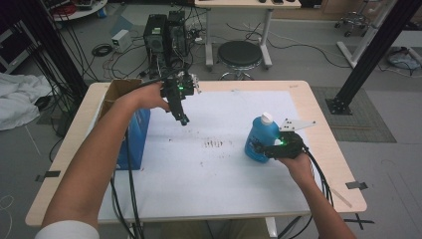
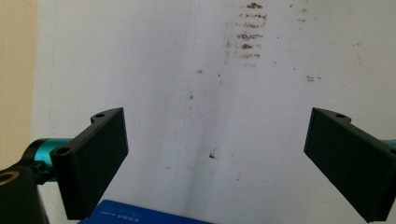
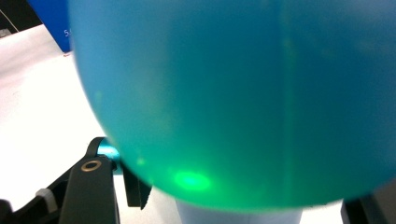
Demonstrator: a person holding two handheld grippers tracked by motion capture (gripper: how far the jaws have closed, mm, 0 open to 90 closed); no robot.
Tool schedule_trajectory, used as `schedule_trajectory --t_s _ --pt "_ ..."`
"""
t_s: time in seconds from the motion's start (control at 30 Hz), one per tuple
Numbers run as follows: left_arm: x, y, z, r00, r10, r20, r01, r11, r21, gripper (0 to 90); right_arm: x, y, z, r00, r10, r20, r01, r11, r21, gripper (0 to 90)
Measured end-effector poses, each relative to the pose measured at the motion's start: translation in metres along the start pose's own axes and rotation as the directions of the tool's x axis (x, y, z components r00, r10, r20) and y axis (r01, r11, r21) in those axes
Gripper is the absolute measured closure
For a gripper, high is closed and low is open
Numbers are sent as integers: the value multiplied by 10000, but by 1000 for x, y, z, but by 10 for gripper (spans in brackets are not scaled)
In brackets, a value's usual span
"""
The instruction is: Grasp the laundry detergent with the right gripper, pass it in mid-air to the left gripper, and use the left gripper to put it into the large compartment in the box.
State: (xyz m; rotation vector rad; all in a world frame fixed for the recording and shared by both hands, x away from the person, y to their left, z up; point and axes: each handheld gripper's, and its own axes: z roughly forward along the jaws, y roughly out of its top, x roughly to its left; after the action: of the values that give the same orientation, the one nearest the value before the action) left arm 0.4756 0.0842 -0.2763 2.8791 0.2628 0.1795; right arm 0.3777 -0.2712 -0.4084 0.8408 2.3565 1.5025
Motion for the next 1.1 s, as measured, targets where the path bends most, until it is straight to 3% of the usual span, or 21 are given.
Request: schedule_trajectory --t_s 0.27,0.6,1.1 --pt "0 -1 1 10000 -22 30 22 10000 25 63 0 0 0 9997 -169 183 169 9998 -37 413" --pt "0 -2 2 10000 -33 27 33 10000 19 63 1 0 -1 9990 -310 312 312 9995 -80 432" --pt "-10 5 -6 9998 177 -127 -179 9997 -157 63 16 13 -17 9964 -804 264 792 9958 456 445"
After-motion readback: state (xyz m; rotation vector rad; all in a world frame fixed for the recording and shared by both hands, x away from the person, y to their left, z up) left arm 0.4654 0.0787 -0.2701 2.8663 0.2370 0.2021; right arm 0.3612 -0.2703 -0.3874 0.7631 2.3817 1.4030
